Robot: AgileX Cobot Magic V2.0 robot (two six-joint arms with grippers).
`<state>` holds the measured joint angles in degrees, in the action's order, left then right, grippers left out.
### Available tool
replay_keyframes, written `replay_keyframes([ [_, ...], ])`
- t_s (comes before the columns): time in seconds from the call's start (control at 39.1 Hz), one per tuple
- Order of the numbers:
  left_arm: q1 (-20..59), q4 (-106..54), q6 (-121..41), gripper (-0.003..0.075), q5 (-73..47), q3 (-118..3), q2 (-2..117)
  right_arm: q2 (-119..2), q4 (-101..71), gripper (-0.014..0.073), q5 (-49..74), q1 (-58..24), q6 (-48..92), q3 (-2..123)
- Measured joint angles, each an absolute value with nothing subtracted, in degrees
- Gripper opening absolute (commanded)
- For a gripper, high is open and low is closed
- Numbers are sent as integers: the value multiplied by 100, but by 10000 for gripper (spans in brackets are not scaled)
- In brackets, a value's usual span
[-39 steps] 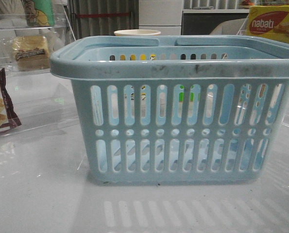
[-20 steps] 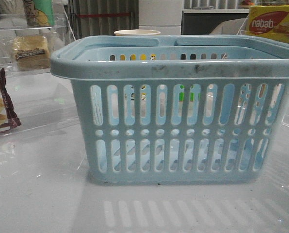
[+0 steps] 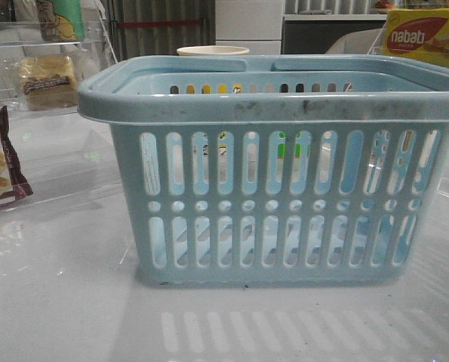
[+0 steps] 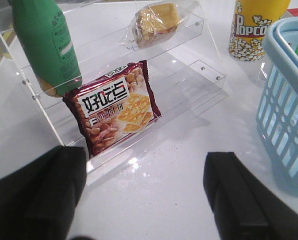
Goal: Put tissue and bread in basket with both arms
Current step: 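Carry the tissue pack with the right gripper over the blue basket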
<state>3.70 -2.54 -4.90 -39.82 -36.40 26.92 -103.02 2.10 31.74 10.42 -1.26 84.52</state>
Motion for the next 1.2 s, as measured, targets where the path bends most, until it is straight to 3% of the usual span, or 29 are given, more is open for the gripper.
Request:
replay_keyframes([
  [0.31,370,-254,-490,547,-3982,-3640,2692,-8856,0,203,3819,617,-126,8452],
  [0.59,370,-254,-490,547,-3972,-3640,2692,-7872,-53,203,4386,-724,-126,8464],
  [0.92,370,-254,-490,547,-3972,-3640,2692,-8205,-97,203,4617,-2215,-126,8225],
  [1.2,370,-254,-490,547,-3961,-3640,2692,-9120,-380,211,4628,-2381,-126,8110],
])
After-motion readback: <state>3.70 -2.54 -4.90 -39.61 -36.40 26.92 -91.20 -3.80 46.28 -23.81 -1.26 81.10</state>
